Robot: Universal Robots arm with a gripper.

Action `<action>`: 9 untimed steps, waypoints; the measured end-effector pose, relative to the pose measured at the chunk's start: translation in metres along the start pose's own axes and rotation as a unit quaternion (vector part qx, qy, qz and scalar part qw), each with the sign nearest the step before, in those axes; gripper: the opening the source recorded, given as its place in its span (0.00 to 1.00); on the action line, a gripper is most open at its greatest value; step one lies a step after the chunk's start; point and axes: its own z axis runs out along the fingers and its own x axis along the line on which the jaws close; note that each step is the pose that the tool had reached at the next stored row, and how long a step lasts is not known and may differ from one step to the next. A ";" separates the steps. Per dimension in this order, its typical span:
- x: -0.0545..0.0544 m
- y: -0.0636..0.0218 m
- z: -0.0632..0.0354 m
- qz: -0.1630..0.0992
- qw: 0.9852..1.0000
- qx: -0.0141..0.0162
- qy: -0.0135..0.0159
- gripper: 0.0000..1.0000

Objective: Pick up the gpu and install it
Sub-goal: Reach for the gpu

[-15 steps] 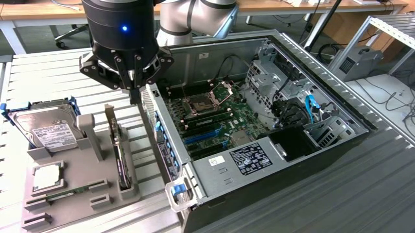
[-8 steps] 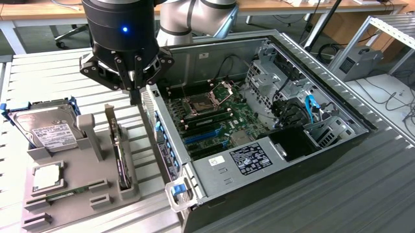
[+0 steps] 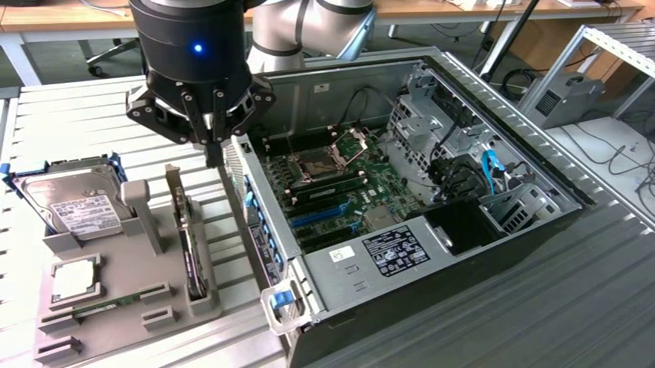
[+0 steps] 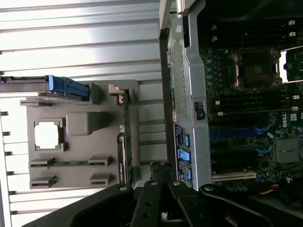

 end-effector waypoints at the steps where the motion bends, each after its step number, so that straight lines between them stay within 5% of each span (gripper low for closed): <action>1: 0.000 -0.0003 0.0000 0.000 1.000 0.000 0.000 0.11; 9: 0.000 -0.0039 0.0001 0.000 1.000 0.000 0.000 0.11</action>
